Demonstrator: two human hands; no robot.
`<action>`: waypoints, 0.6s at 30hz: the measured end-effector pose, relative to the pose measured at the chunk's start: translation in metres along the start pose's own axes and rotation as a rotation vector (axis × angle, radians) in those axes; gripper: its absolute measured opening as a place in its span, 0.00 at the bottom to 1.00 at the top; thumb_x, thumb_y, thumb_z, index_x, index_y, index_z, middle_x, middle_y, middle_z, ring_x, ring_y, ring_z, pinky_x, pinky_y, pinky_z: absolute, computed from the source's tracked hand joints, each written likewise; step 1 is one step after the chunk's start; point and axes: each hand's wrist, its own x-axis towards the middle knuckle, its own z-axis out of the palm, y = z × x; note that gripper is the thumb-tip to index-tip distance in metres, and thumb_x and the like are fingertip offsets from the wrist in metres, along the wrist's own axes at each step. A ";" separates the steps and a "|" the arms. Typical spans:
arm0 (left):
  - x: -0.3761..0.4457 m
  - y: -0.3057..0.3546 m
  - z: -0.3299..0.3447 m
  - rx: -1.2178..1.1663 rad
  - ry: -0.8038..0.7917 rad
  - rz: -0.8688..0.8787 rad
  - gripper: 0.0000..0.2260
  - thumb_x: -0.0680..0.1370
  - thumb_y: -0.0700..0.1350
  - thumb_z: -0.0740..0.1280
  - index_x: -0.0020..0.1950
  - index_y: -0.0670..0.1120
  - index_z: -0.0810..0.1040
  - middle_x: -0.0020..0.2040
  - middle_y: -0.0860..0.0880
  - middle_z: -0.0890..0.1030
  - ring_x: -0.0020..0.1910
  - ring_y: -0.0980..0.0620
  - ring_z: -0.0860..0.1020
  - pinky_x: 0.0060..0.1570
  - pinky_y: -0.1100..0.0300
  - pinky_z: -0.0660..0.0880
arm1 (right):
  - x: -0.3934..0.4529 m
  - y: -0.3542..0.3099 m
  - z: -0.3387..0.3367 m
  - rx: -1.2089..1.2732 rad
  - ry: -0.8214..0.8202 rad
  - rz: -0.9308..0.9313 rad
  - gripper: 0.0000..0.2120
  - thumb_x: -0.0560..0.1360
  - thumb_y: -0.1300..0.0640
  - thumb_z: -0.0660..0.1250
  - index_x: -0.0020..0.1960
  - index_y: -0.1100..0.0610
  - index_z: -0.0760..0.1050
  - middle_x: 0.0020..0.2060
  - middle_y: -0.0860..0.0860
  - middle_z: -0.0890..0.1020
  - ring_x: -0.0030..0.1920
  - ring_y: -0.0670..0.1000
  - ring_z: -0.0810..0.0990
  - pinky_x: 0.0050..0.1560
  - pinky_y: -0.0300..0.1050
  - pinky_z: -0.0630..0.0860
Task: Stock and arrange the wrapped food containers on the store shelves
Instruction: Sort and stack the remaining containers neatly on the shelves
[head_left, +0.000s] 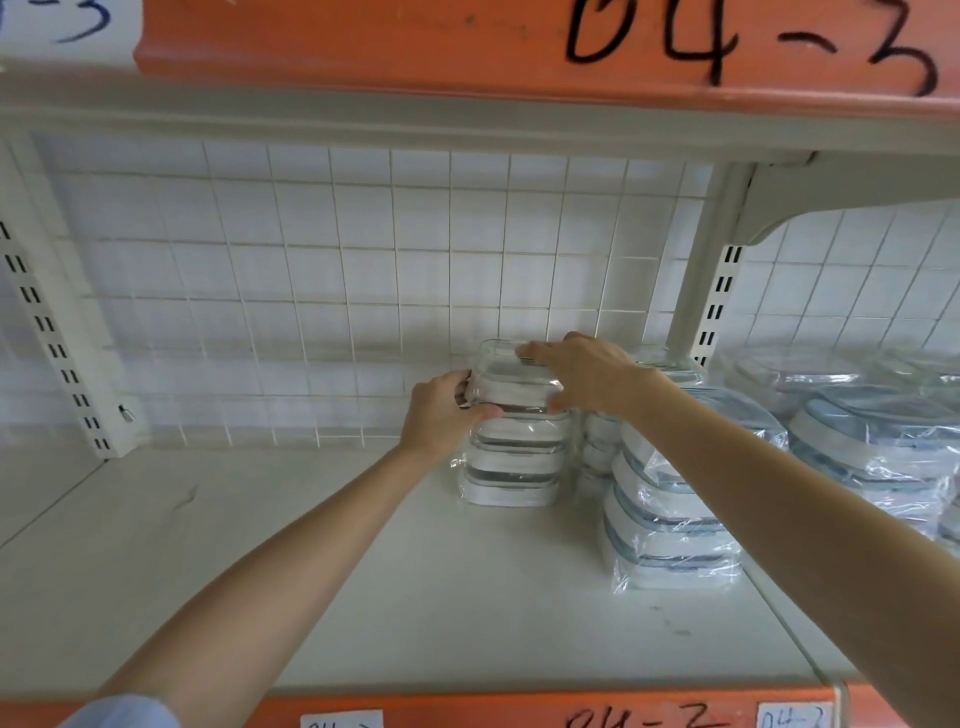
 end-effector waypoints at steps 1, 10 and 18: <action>0.000 0.001 0.000 0.013 0.004 -0.002 0.18 0.67 0.42 0.78 0.55 0.43 0.81 0.44 0.53 0.82 0.42 0.59 0.80 0.40 0.80 0.69 | 0.000 -0.001 0.001 -0.008 0.001 -0.003 0.37 0.72 0.51 0.72 0.74 0.47 0.56 0.59 0.53 0.75 0.61 0.53 0.71 0.48 0.46 0.72; -0.002 0.002 0.003 0.085 -0.073 -0.159 0.22 0.71 0.43 0.74 0.63 0.42 0.73 0.53 0.50 0.78 0.43 0.57 0.76 0.32 0.80 0.68 | -0.001 -0.017 0.006 -0.161 0.032 -0.024 0.32 0.73 0.56 0.70 0.71 0.54 0.59 0.66 0.48 0.70 0.61 0.54 0.72 0.48 0.48 0.74; -0.033 -0.004 -0.021 0.377 -0.174 -0.189 0.20 0.73 0.51 0.71 0.62 0.44 0.75 0.55 0.49 0.78 0.58 0.48 0.76 0.54 0.58 0.72 | -0.018 -0.038 0.008 -0.256 0.105 -0.085 0.34 0.74 0.49 0.67 0.73 0.58 0.55 0.68 0.52 0.67 0.68 0.53 0.65 0.63 0.50 0.66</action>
